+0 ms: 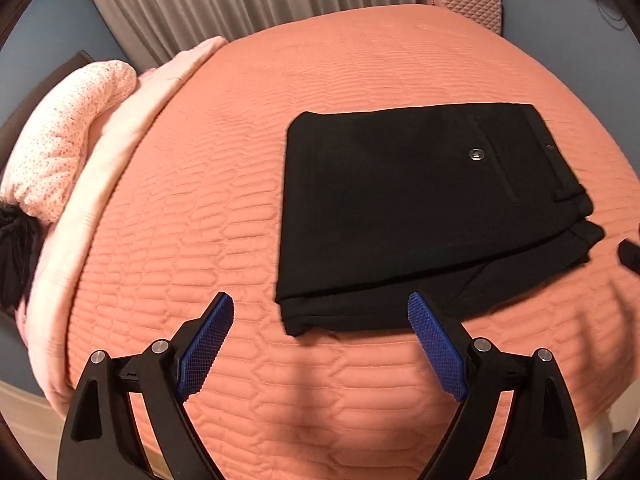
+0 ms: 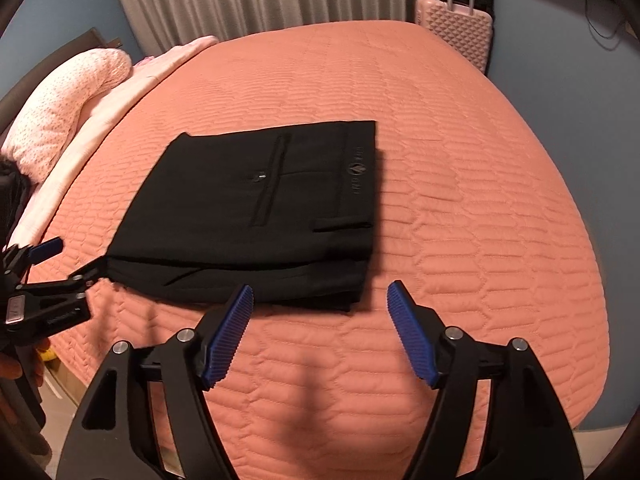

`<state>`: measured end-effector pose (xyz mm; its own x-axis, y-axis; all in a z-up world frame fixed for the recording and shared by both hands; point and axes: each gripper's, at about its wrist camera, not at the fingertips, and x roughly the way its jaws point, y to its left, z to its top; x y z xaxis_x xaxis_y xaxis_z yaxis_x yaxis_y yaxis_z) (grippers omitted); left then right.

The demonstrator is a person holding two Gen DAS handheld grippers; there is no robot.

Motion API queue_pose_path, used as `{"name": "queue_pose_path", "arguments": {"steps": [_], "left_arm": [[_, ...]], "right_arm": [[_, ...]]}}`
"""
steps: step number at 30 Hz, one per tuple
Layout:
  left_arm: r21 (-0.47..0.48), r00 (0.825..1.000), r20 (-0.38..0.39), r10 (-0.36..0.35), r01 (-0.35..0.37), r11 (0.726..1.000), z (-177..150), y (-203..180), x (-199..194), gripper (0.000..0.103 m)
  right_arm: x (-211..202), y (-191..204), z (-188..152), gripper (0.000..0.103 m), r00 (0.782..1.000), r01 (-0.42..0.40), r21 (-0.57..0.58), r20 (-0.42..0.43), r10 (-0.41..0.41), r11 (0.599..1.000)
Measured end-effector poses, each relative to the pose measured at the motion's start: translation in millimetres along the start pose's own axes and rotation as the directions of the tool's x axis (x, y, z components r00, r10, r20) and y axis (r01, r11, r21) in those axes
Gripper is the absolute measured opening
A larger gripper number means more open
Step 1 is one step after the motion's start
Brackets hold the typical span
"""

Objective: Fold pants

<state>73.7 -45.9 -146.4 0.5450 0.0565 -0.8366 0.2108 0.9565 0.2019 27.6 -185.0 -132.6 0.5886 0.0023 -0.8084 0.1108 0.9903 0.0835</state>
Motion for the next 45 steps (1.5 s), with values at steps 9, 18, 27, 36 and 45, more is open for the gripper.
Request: {"name": "queue_pose_path", "arguments": {"steps": [9,18,27,36,45], "left_arm": [[-0.053,1.000,-0.030,0.000,-0.002,0.999,-3,-3,-2,0.088],[-0.059,0.998,-0.058,0.004,-0.007,0.998,-3,3,17,0.087],[-0.059,0.997,-0.080,-0.006,0.001,0.998,-6,3,30,0.088],[-0.182,0.980,-0.104,-0.168,0.147,0.972,-15,32,40,0.087],[-0.359,0.909,-0.045,-0.414,0.372,0.856,-5,84,53,0.087]], "right_arm": [[-6,18,-3,0.069,1.000,-0.020,-0.011,0.005,0.020,1.000],[6,17,-1,0.070,1.000,-0.003,-0.008,-0.015,0.003,1.000],[18,18,-4,0.070,0.999,0.005,-0.006,-0.040,-0.005,1.000],[23,7,-4,0.070,0.998,0.025,-0.008,-0.058,-0.025,1.000],[29,-22,16,0.090,0.998,-0.012,0.011,-0.054,0.012,1.000]]}}
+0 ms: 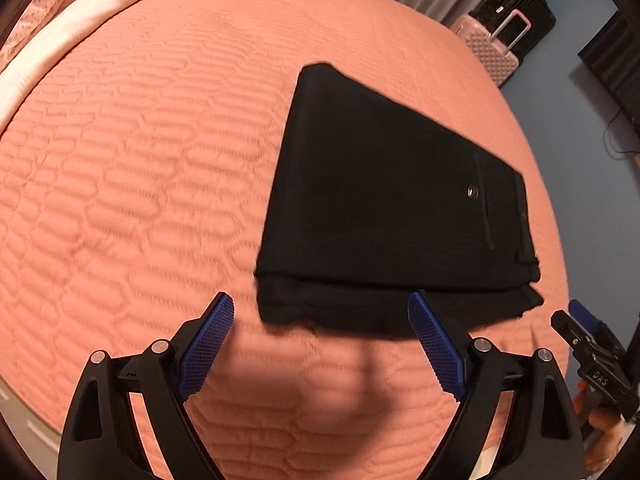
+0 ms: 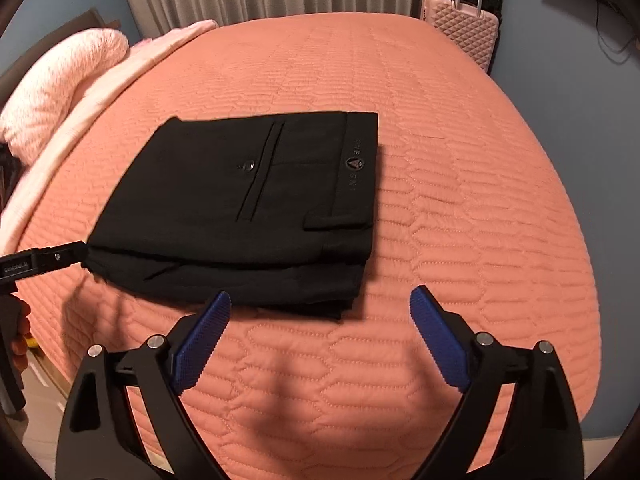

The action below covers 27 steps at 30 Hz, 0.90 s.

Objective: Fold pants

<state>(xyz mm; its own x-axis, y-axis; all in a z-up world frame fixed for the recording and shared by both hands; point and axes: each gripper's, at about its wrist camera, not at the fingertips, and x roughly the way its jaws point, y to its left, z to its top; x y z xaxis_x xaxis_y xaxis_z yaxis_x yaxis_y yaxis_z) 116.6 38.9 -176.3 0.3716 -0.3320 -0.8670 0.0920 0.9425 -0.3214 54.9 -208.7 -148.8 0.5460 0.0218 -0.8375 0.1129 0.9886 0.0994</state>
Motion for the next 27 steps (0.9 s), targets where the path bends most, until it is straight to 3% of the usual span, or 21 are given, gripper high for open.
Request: {"name": "queue_pose_path", "arguments": {"steps": [4,8,10,13,15,19,24,27], "left_arm": [[-0.020,0.991,-0.012,-0.137,0.136,0.990,36,16,12,0.088],[-0.104,0.981,-0.049,-0.187,0.181,0.978,69,39,40,0.088],[-0.107,0.967,-0.070,-0.243,0.235,0.966,78,40,51,0.088],[-0.093,0.951,-0.107,-0.290,0.281,0.955,83,31,69,0.088],[-0.083,0.950,-0.122,-0.289,0.280,0.956,83,25,80,0.088],[-0.072,0.947,-0.096,-0.306,0.300,0.951,88,20,89,0.091],[-0.137,0.916,-0.058,-0.396,0.386,0.912,91,24,90,0.091],[-0.135,0.911,-0.044,-0.411,0.402,0.906,88,22,89,0.091]], "right_arm": [[20,-30,26,0.093,0.996,-0.089,0.067,-0.022,0.090,0.994],[46,-50,42,0.094,0.992,-0.114,0.109,-0.046,0.120,0.987],[62,-59,45,0.094,0.986,-0.146,0.130,-0.065,0.156,0.981],[88,-69,47,0.094,0.974,-0.177,0.181,-0.107,0.198,0.967],[102,-70,47,0.094,0.965,-0.201,0.202,-0.126,0.229,0.958],[118,-67,46,0.097,0.955,-0.238,0.215,-0.128,0.269,0.947],[118,-66,48,0.098,0.943,-0.283,0.225,-0.110,0.313,0.932],[114,-57,48,0.098,0.918,-0.356,0.211,-0.102,0.383,0.910]]}}
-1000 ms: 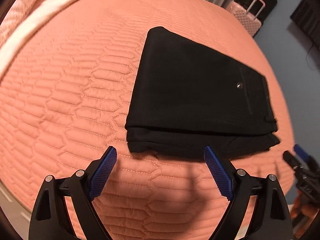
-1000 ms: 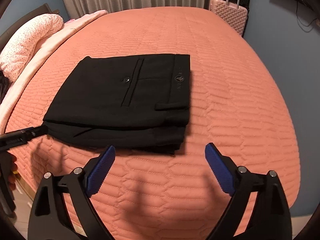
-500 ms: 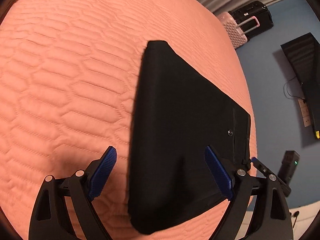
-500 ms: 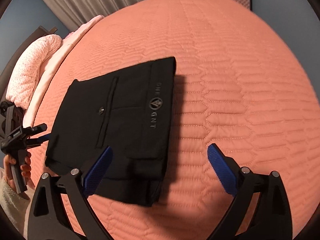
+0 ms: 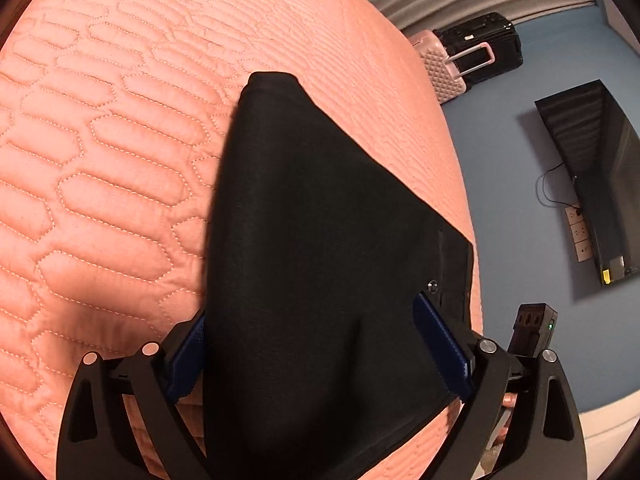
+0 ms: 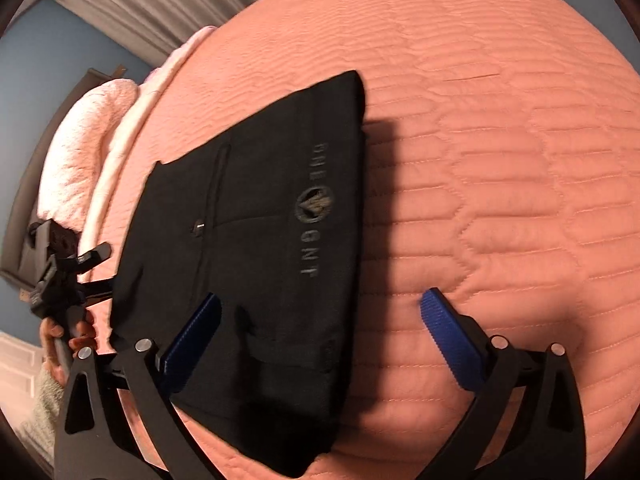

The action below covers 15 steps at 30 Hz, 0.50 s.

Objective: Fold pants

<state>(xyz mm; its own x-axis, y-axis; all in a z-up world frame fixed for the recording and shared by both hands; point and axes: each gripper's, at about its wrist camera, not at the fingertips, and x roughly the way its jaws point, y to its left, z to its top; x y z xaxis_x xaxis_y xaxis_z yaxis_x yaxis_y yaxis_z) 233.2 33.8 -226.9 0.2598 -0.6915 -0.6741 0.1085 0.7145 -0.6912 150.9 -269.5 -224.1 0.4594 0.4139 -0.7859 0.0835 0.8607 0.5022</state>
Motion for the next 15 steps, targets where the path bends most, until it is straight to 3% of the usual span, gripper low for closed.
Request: {"name": "queue_pose_path", "arguments": {"steps": [3,5,8,11,12,13,15], "left_arm": [[0.004,0.999,0.012,-0.050,0.050,0.999,-3,-6,1,0.091],[0.015,0.998,0.005,-0.058,0.058,0.998,-2,-9,6,0.091],[-0.029,0.995,-0.004,-0.103,0.102,0.994,1,2,13,0.091],[-0.071,0.990,-0.003,-0.139,0.139,0.988,5,5,17,0.091],[-0.055,0.992,-0.008,-0.124,0.123,0.991,4,0,17,0.090],[-0.040,0.994,-0.008,-0.104,0.104,0.994,3,-5,18,0.084],[0.012,0.997,0.001,-0.076,0.076,0.997,-3,-18,16,0.066]], "right_arm": [[10,13,-2,0.098,0.992,-0.122,0.005,-0.025,0.122,0.993],[17,14,-1,0.098,0.995,-0.099,-0.003,-0.032,0.099,0.995],[17,4,2,0.098,0.988,-0.157,0.067,0.002,0.157,0.985],[15,4,2,0.077,0.996,-0.088,0.063,0.023,0.087,0.994],[13,5,1,0.049,0.999,-0.043,0.043,0.018,0.042,0.998],[12,3,0,0.035,0.997,-0.073,0.054,0.021,0.072,0.996],[6,10,0,0.028,0.996,-0.085,0.047,0.038,0.084,0.995]]}}
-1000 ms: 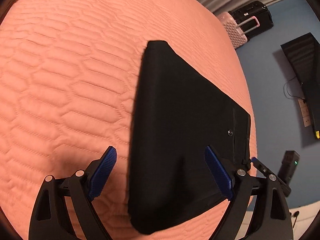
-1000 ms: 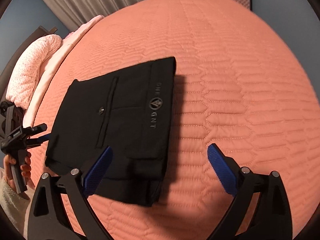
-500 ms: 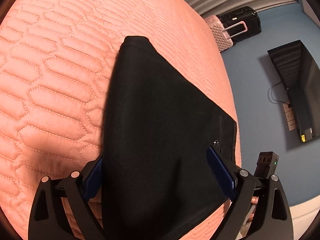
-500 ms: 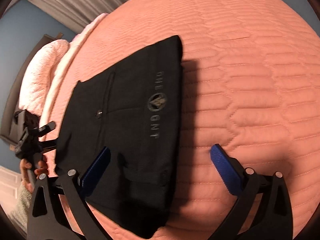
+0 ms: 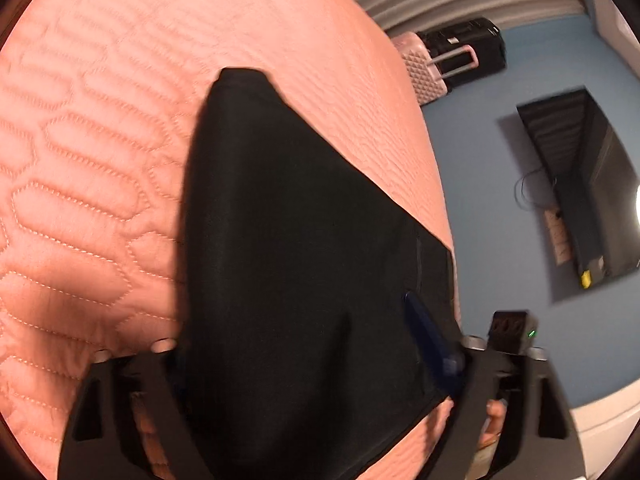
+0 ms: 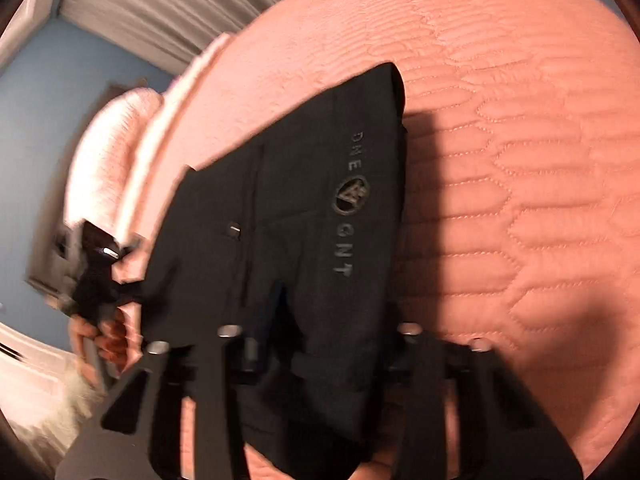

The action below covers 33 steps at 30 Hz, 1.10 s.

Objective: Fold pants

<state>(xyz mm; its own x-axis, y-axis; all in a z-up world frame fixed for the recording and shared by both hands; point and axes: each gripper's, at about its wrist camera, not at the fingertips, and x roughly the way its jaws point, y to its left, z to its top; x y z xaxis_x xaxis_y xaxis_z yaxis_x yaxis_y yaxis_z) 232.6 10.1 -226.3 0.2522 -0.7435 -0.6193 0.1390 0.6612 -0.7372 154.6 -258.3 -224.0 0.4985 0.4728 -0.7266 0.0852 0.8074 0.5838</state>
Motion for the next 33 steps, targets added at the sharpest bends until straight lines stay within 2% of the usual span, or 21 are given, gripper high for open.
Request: {"name": "queue_pose_path", "arguments": {"steps": [1,3,4,5,7,10,13,18,21,25,27,28,29,30,31,32,33], "left_arm": [[0.014,1.000,0.005,0.008,-0.008,1.000,-1,-4,-1,0.060],[0.020,0.999,0.029,0.039,-0.039,0.999,-2,-10,-6,0.039],[0.021,0.998,0.040,0.057,-0.058,0.998,-2,-11,-10,0.015],[0.014,0.997,0.058,0.050,-0.050,0.999,-1,-12,-16,0.012],[0.010,0.997,0.069,0.036,-0.037,0.999,2,-16,-23,0.012],[0.093,0.993,0.096,0.065,-0.074,0.993,8,-43,-29,0.011],[0.149,0.991,0.129,0.041,-0.060,0.987,24,-67,-38,0.011],[0.218,0.976,0.214,0.035,-0.082,0.972,81,-100,-47,0.011],[0.222,0.968,0.242,0.062,-0.117,0.968,120,-106,-36,0.012],[0.231,0.948,0.260,0.185,-0.247,0.941,157,-101,5,0.013],[0.213,0.929,0.244,0.278,-0.331,0.919,169,-84,36,0.015],[0.195,0.906,0.249,0.343,-0.393,0.899,169,-73,47,0.022],[0.164,0.873,0.239,0.425,-0.468,0.868,171,-59,57,0.040],[0.131,0.866,0.213,0.452,-0.483,0.865,171,-47,63,0.045],[0.100,0.875,0.203,0.439,-0.464,0.880,169,-35,61,0.057],[0.056,0.874,0.223,0.432,-0.454,0.889,163,-22,51,0.062],[0.019,0.860,0.248,0.445,-0.464,0.886,157,-12,39,0.069]], "right_arm": [[-3,6,0,0.026,1.000,0.020,-0.033,0.007,-0.020,0.999],[-7,21,1,0.025,0.998,0.051,-0.067,0.027,-0.049,0.996],[-9,24,2,0.024,0.998,0.057,-0.075,0.033,-0.055,0.996],[-12,31,3,0.024,0.997,0.062,-0.090,0.047,-0.058,0.994],[-20,39,5,0.022,0.996,0.066,-0.112,0.067,-0.058,0.992],[-34,60,18,0.021,0.990,0.098,-0.178,0.122,-0.076,0.979],[-45,77,40,0.021,0.982,0.112,-0.235,0.174,-0.071,0.965],[-46,85,101,0.020,0.964,0.133,-0.282,0.260,-0.058,0.950],[-19,79,144,0.020,0.956,0.146,-0.267,0.284,-0.067,0.952],[39,64,180,0.021,0.959,0.178,-0.219,0.256,-0.119,0.959],[79,44,190,0.022,0.965,0.216,-0.177,0.185,-0.183,0.960],[94,29,192,0.032,0.953,0.283,-0.143,0.157,-0.260,0.949],[98,18,189,0.040,0.957,0.272,-0.122,0.142,-0.255,0.954],[93,6,187,0.051,0.967,0.225,-0.093,0.146,-0.210,0.970],[83,-3,183,0.059,0.967,0.213,-0.072,0.156,-0.200,0.974],[74,-8,180,0.063,0.961,0.232,-0.064,0.171,-0.218,0.971],[62,-13,176,0.067,0.950,0.262,-0.059,0.191,-0.247,0.963]]}}
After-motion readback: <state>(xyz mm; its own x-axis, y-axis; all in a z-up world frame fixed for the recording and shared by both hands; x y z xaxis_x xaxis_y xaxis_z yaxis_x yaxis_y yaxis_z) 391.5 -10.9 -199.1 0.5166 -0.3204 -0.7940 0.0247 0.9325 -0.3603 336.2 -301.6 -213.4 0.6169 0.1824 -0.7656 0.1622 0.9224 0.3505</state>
